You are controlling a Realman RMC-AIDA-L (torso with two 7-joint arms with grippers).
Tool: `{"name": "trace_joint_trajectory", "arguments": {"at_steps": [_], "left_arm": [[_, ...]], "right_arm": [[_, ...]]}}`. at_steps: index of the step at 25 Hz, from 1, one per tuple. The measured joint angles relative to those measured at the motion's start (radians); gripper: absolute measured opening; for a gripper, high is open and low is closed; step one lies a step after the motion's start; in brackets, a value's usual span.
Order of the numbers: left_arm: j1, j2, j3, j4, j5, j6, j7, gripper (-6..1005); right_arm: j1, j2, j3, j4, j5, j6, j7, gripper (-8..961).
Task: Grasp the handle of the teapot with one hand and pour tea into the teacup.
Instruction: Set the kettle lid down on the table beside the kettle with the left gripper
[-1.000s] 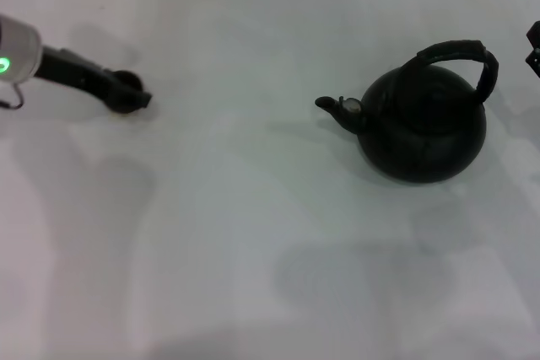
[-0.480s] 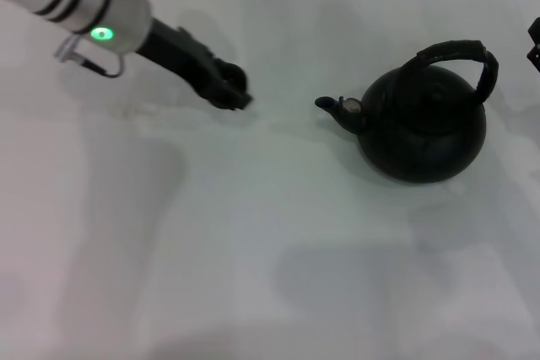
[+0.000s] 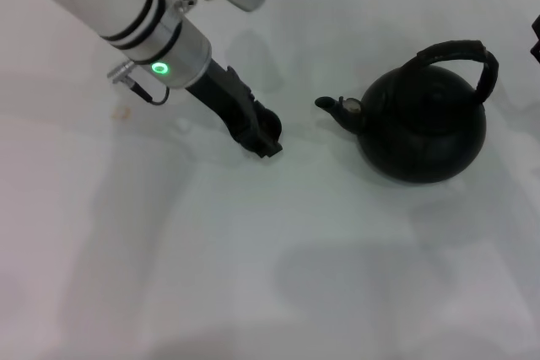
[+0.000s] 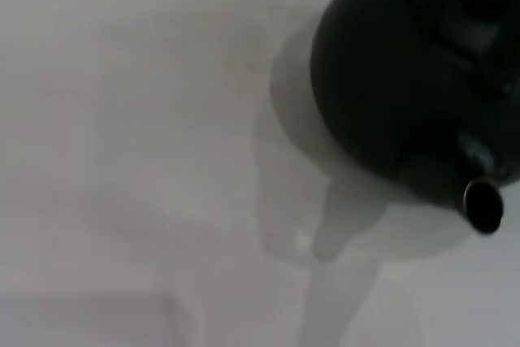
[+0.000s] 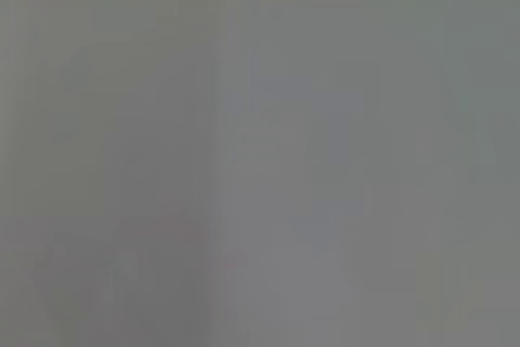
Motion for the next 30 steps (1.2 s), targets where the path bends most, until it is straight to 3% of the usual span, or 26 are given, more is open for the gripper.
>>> {"name": "trace_joint_trajectory", "arguments": {"at_steps": [30], "left_arm": [[0.011,-0.003,-0.001,0.024,0.021,-0.051,-0.029,788]], "right_arm": [[0.009,-0.002,0.000,0.002,0.004,0.012,0.000,872]]}}
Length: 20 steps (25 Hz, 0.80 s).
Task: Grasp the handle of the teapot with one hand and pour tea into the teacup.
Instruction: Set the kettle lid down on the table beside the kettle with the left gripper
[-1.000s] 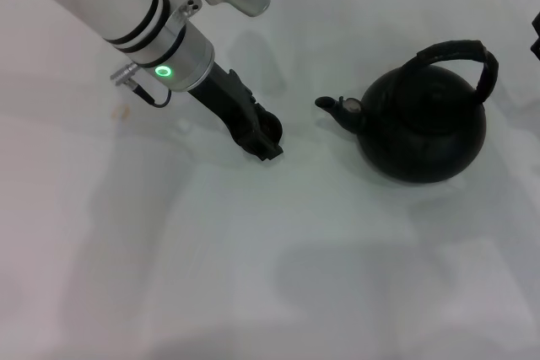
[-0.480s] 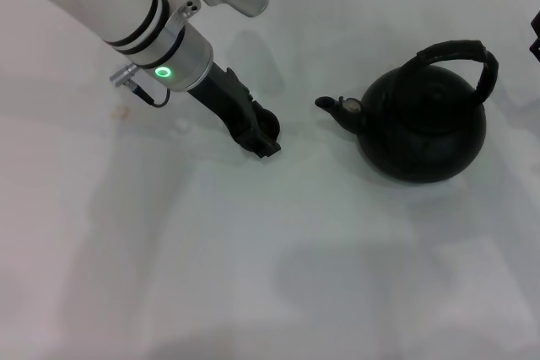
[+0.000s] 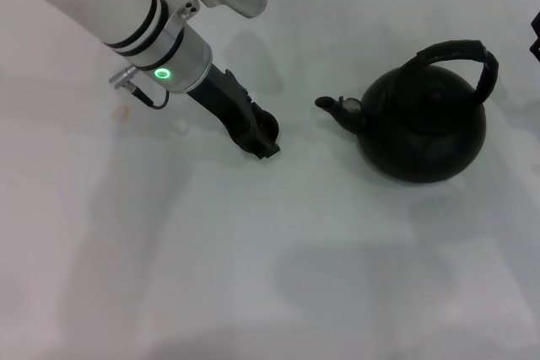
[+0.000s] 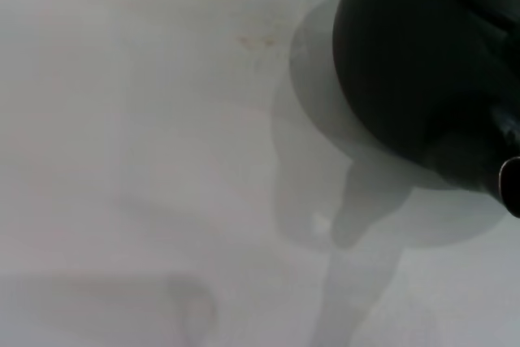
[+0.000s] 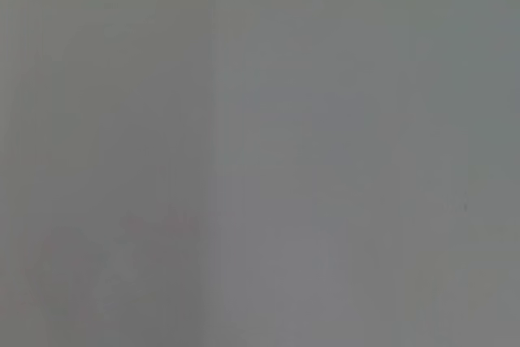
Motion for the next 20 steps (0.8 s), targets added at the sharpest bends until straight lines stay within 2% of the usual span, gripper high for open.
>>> {"name": "trace_joint_trajectory", "arguments": {"at_steps": [14,20], "left_arm": [[-0.004,0.000,0.000,0.002,-0.003,-0.004,-0.002,810],[-0.016,0.005,-0.002,0.012,-0.066,-0.003,0.034,818]], "right_arm": [[-0.003,0.000,0.000,0.000,0.000,0.000,0.000,874],[-0.004,0.000,0.000,0.000,0.000,0.000,0.000,874]]}}
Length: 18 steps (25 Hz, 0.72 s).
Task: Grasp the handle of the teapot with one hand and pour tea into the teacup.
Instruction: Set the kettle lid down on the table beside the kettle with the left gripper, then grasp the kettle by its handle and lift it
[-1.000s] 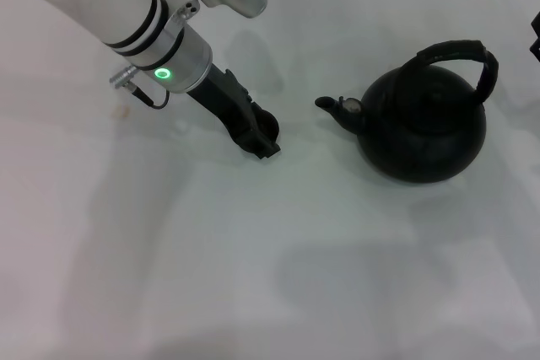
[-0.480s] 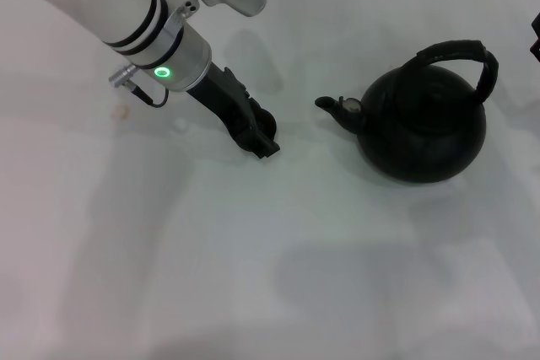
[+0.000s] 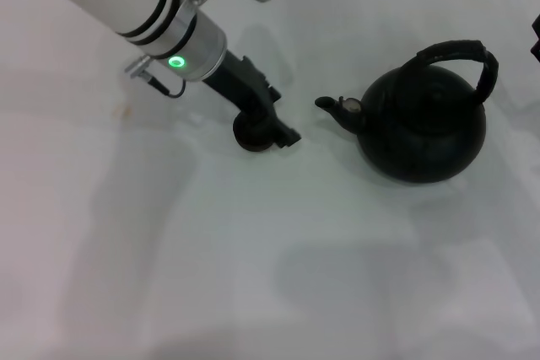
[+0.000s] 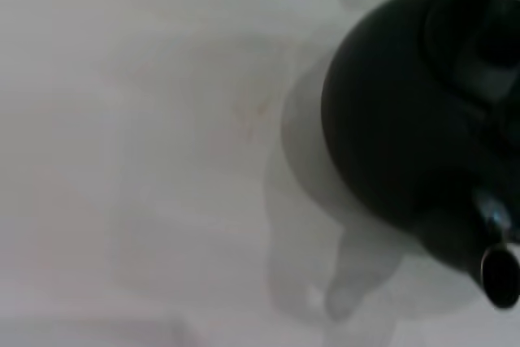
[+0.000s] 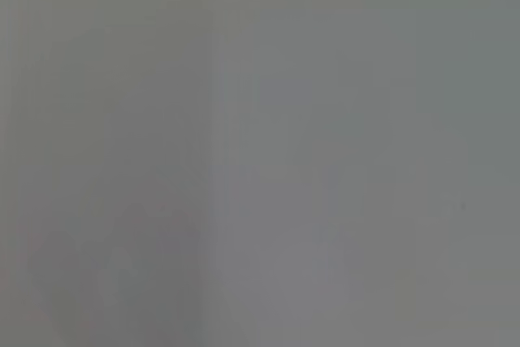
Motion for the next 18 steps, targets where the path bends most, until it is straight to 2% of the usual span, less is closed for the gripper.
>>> {"name": "trace_joint_trajectory", "arguments": {"at_steps": [10,18], "left_arm": [[-0.017,0.005,0.000,-0.003,-0.123,0.046,0.091,817],[-0.028,0.005,0.001,-0.007,-0.168,0.055,0.117,818]], "right_arm": [[-0.001,0.000,0.000,0.000,0.009,0.000,0.000,873],[0.002,0.000,0.000,0.000,0.012,0.000,-0.004,873]]}}
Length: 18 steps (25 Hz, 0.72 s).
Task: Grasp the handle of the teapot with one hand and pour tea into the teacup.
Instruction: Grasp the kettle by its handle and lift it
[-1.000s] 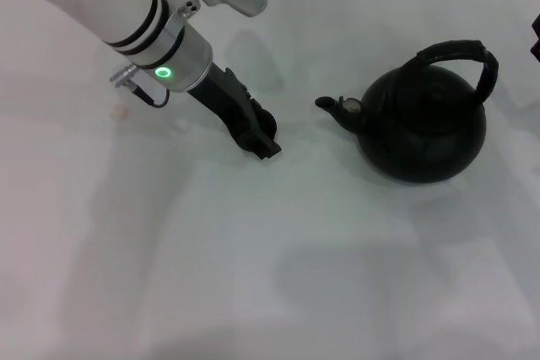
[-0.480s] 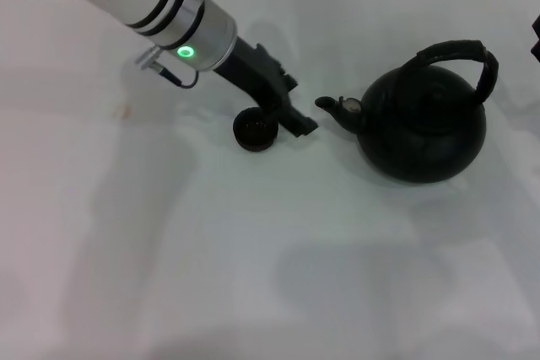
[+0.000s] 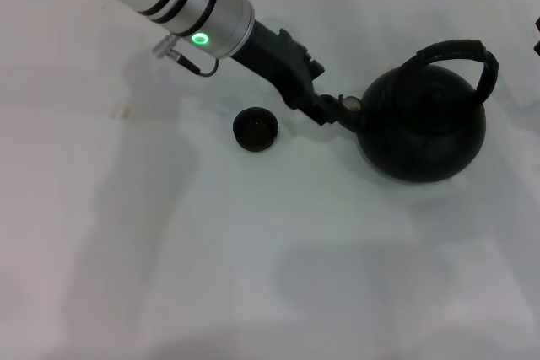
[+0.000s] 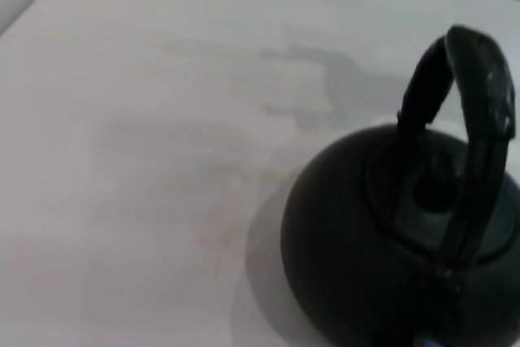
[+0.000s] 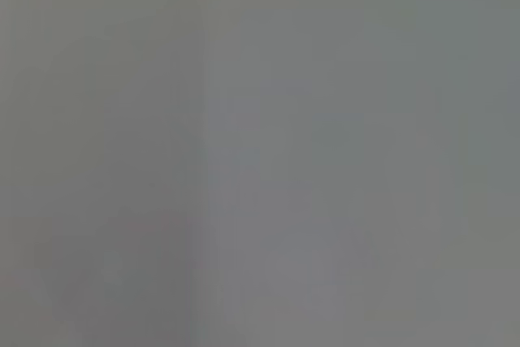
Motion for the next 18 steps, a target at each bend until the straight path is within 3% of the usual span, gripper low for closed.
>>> {"name": "trace_joint_trajectory", "arguments": {"at_steps": [12,18], "left_arm": [[0.008,0.001,0.000,-0.036,-0.163,0.054,0.104,817],[0.070,0.000,0.000,-0.069,-0.327,0.118,0.220,817]], "right_arm": [[0.001,-0.001,0.013,0.000,0.003,0.000,-0.002,872],[0.001,-0.002,0.014,0.000,0.003,0.000,-0.003,872]]}}
